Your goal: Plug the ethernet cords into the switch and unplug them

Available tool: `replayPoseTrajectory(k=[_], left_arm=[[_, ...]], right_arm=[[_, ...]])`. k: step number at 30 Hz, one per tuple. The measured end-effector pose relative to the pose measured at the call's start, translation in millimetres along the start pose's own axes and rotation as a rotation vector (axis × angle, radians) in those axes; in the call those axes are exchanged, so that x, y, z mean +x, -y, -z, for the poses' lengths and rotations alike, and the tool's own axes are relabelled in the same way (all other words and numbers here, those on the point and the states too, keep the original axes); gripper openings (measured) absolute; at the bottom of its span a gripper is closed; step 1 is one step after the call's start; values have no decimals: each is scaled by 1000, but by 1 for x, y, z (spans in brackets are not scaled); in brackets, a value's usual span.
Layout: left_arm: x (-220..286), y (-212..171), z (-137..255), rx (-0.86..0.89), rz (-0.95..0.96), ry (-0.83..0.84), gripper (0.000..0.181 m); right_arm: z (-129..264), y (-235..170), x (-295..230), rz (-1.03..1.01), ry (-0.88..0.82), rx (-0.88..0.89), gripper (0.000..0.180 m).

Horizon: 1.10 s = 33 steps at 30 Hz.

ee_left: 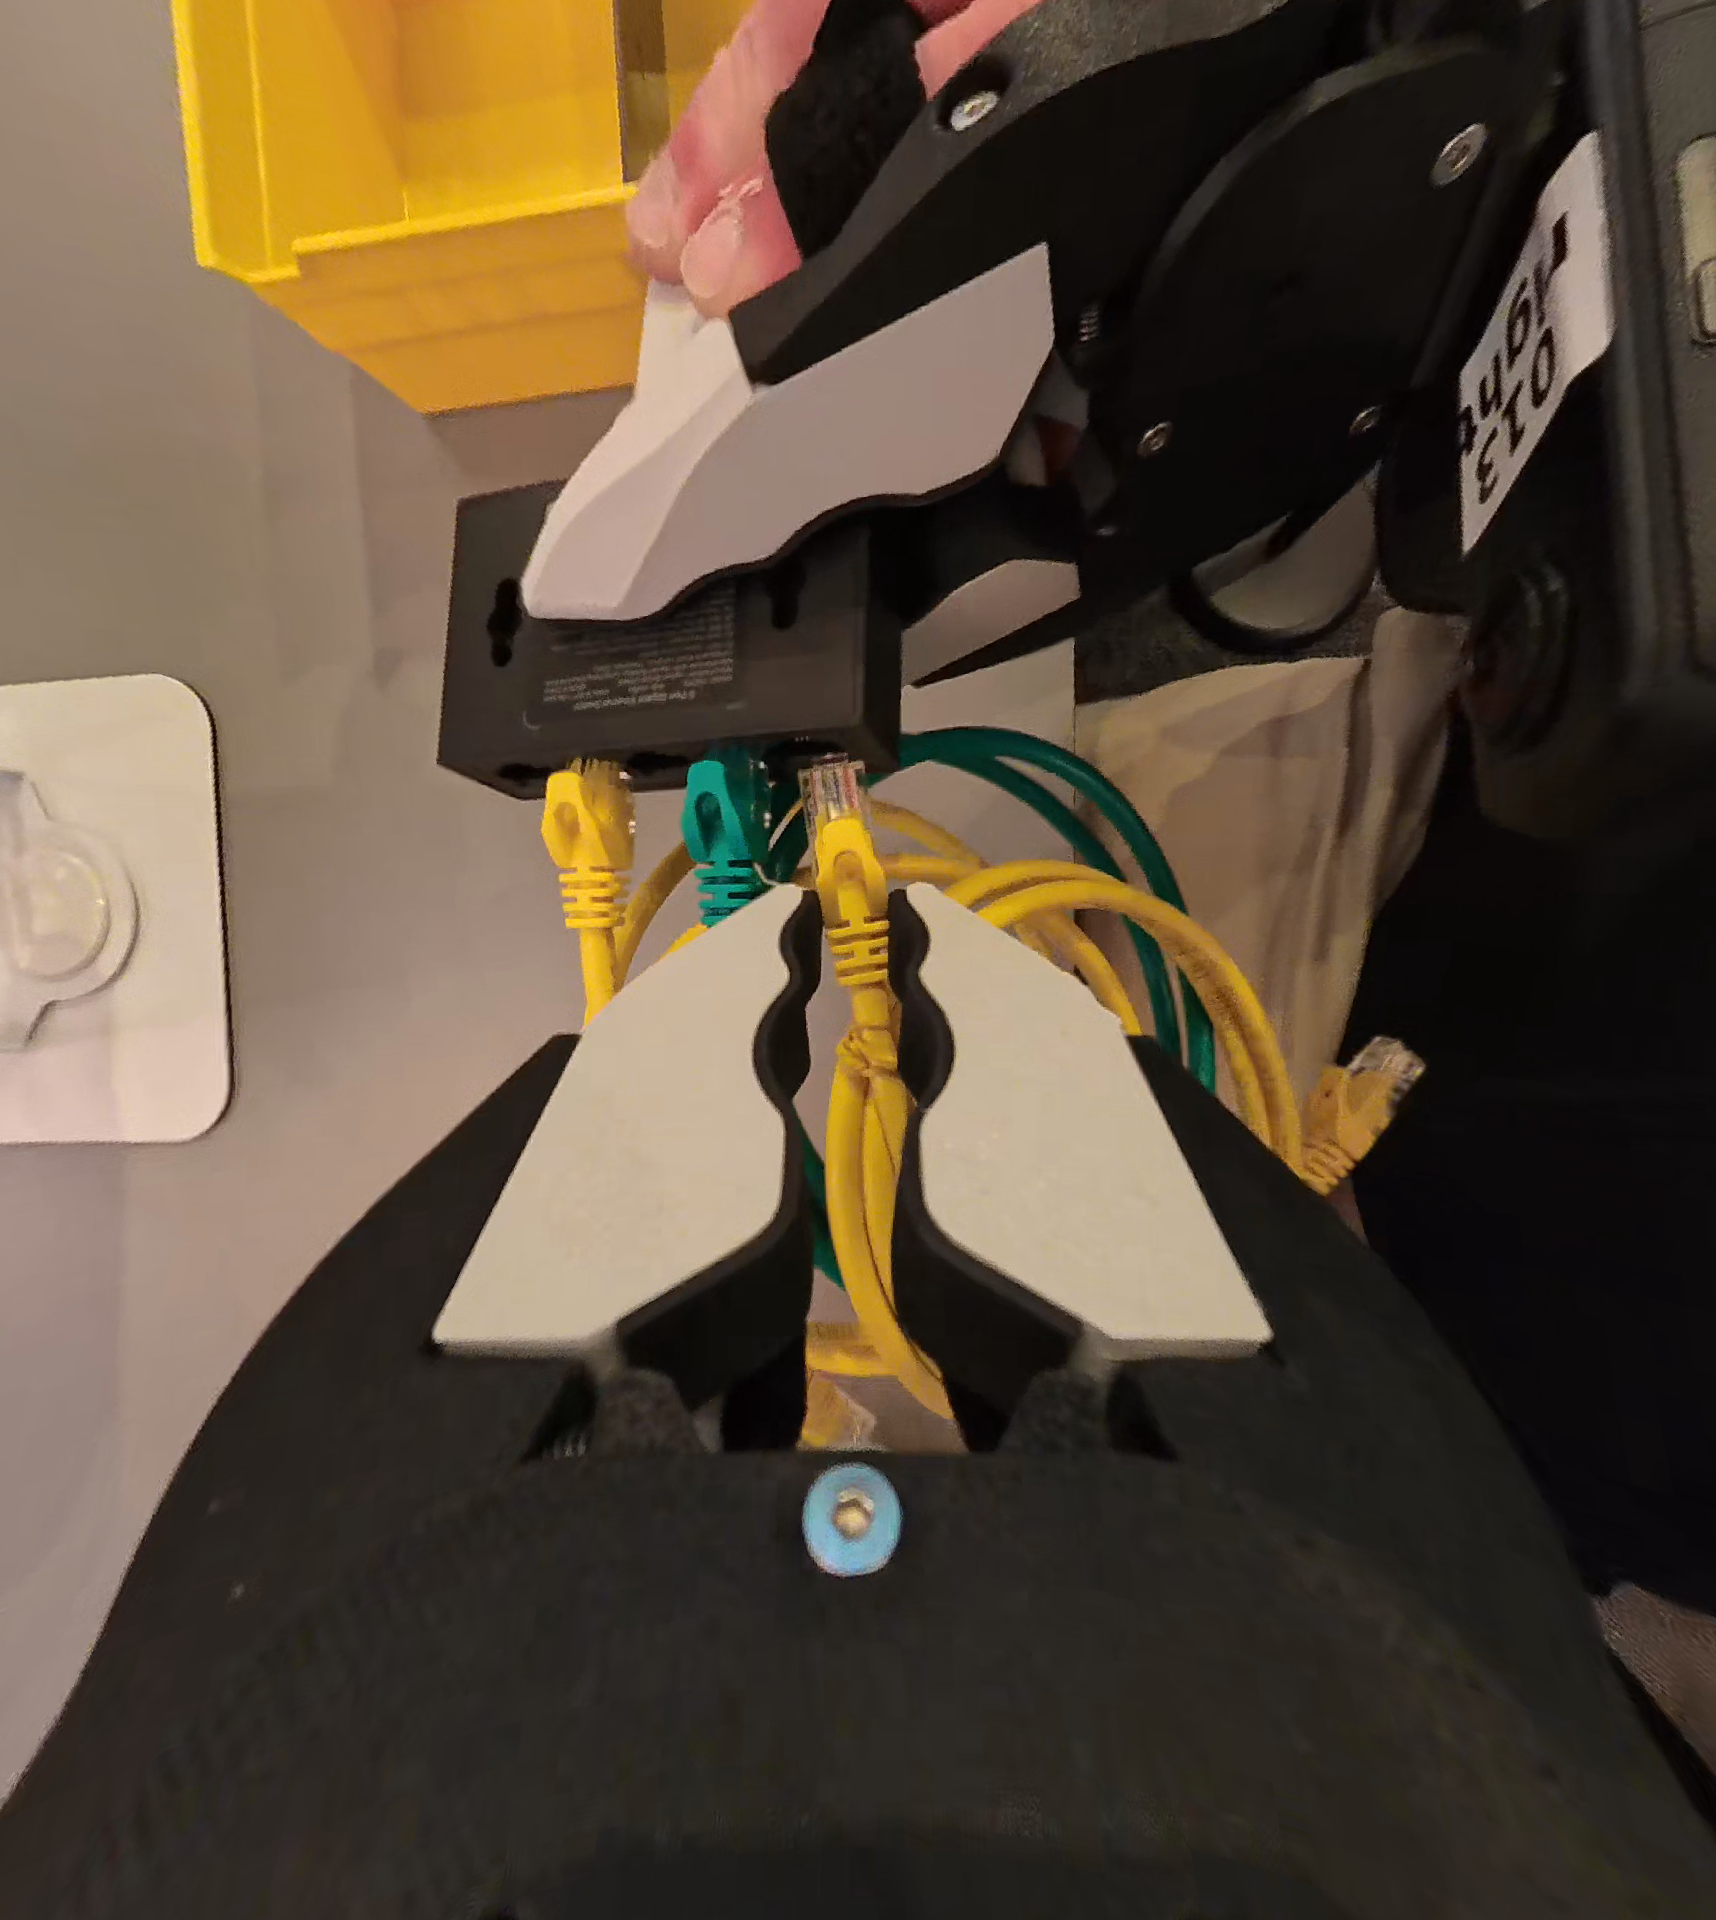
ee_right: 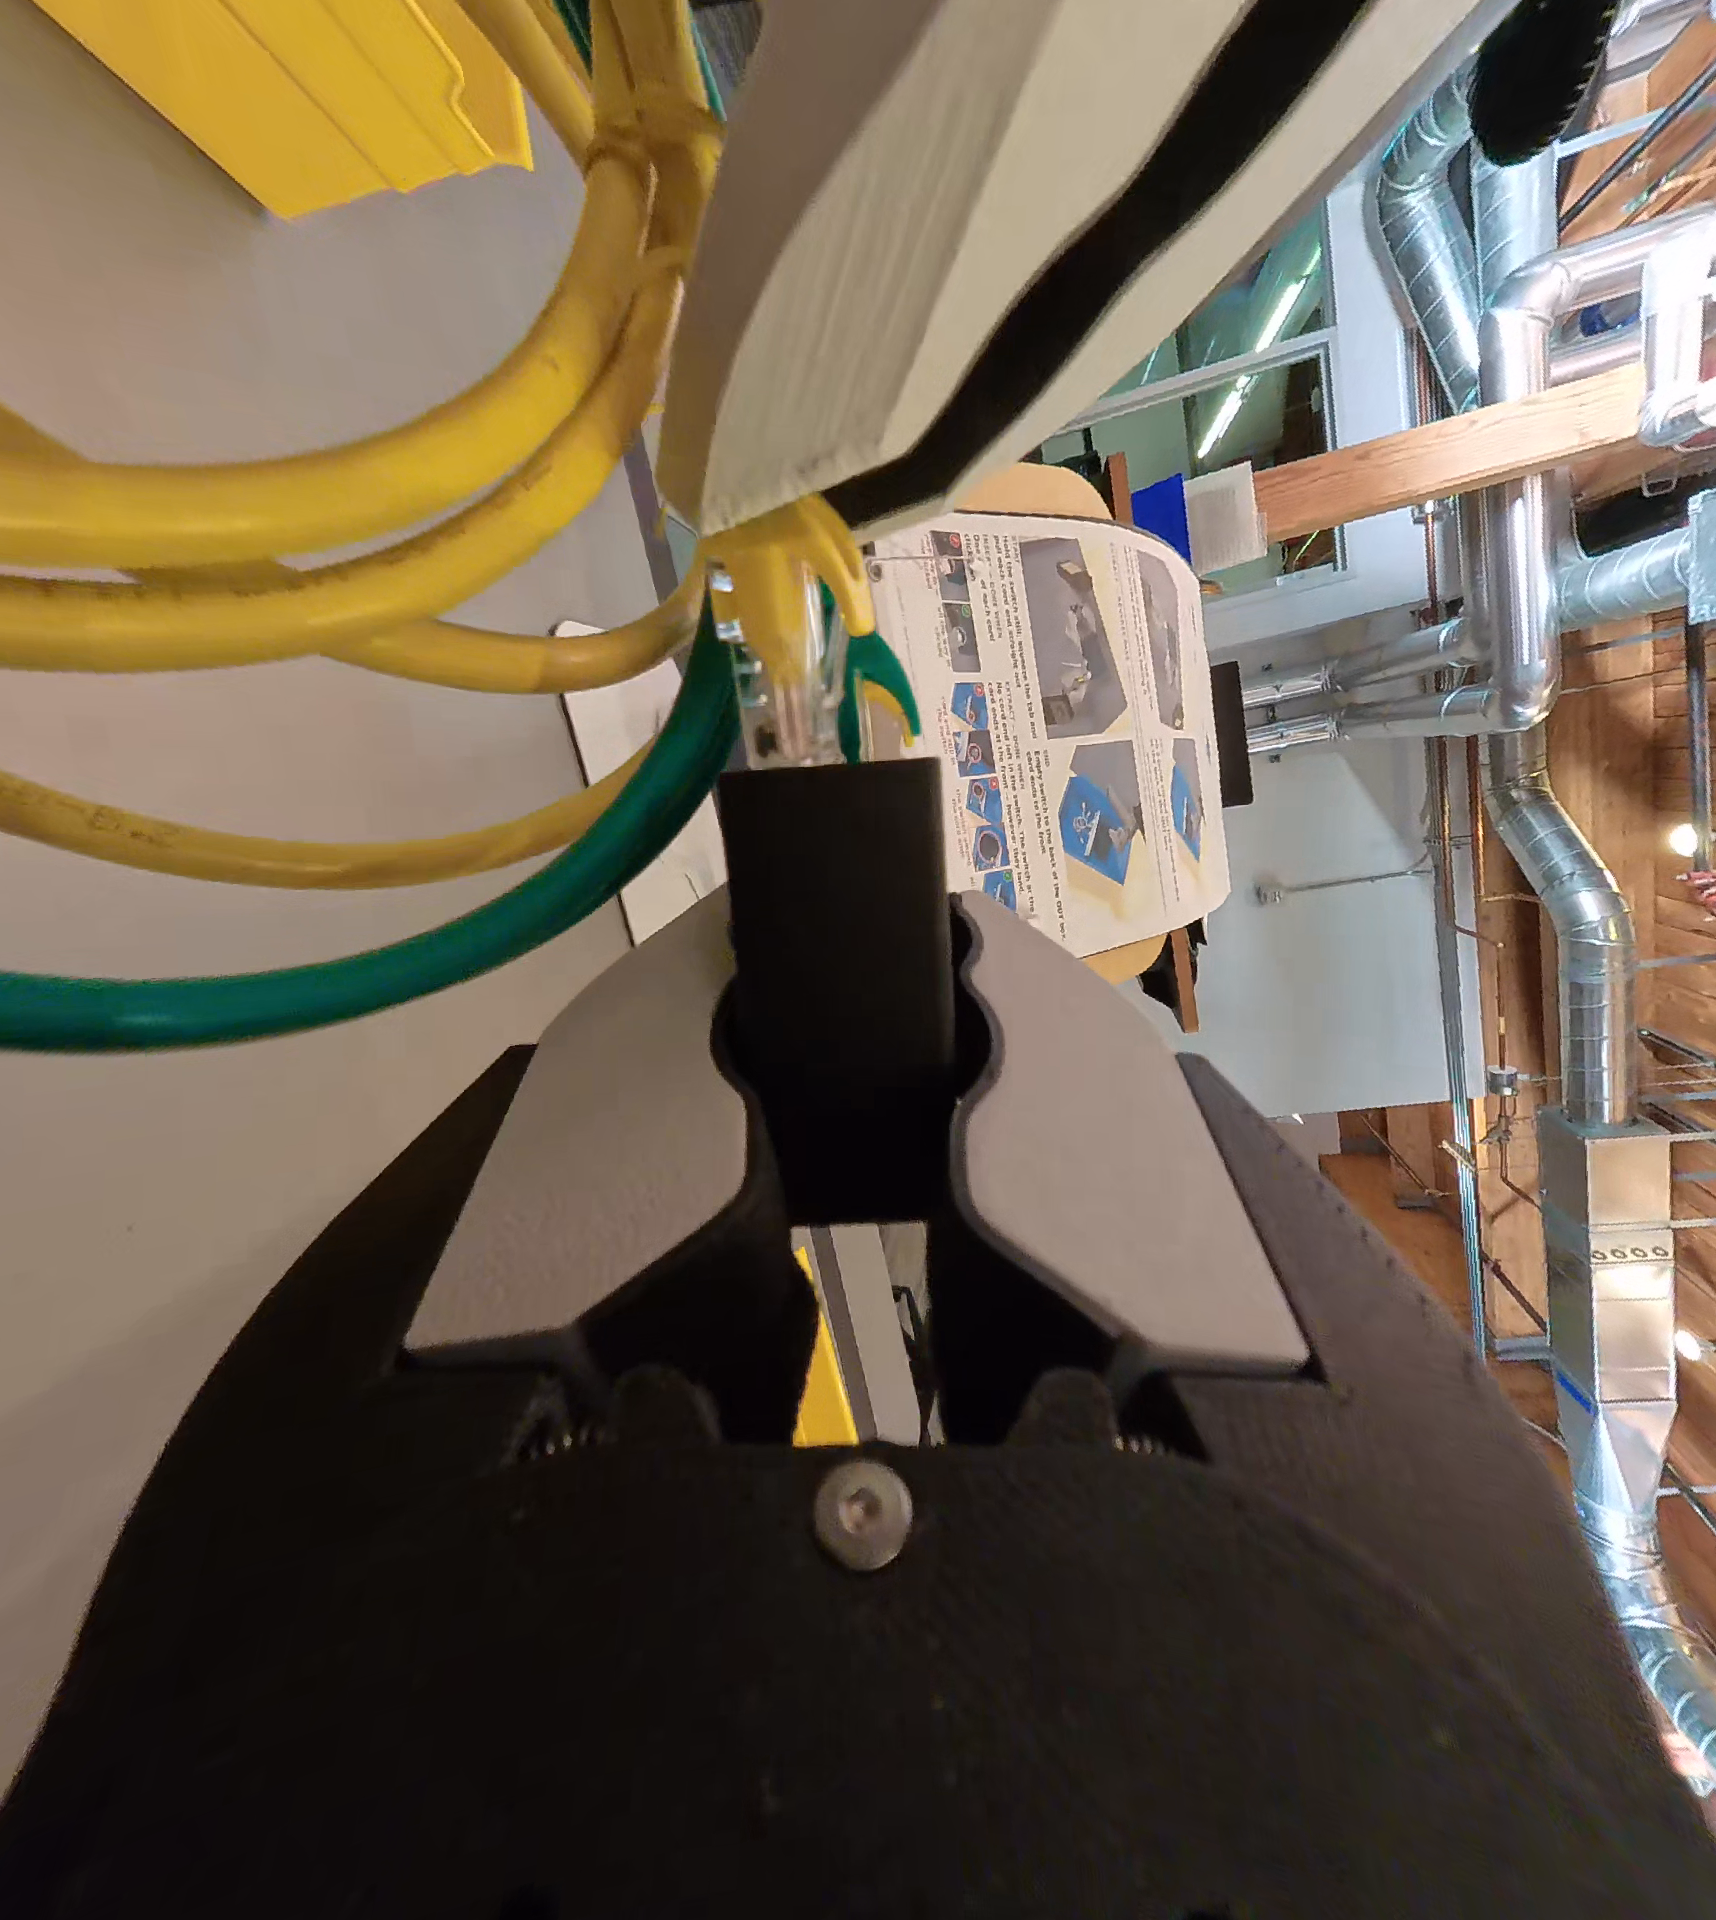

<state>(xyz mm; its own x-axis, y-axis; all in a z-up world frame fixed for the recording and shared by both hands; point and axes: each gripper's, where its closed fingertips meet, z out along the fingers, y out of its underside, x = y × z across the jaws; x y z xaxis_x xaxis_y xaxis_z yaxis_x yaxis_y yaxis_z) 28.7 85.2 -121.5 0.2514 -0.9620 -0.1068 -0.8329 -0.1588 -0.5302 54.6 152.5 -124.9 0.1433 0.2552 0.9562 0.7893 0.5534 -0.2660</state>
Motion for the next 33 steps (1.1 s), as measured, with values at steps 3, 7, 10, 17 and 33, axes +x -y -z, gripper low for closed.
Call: replayPoseTrajectory(k=[3,7,10,17,33], left_arm=[[1,1,4,74,44,-47,12],[3,0,6,108,24,-58,12],[3,0,8,128,-2,-69,12],[2,2,11,161,26,-98,11],[8,0,12,75,-30,-110,12]], right_arm=[[2,4,1,5,-4,17,30],[3,9,1,9,-13,33,29],[4,12,1,18,-12,41,29],[7,16,3,29,-36,55,29],[10,22,6,34,-56,85,29]])
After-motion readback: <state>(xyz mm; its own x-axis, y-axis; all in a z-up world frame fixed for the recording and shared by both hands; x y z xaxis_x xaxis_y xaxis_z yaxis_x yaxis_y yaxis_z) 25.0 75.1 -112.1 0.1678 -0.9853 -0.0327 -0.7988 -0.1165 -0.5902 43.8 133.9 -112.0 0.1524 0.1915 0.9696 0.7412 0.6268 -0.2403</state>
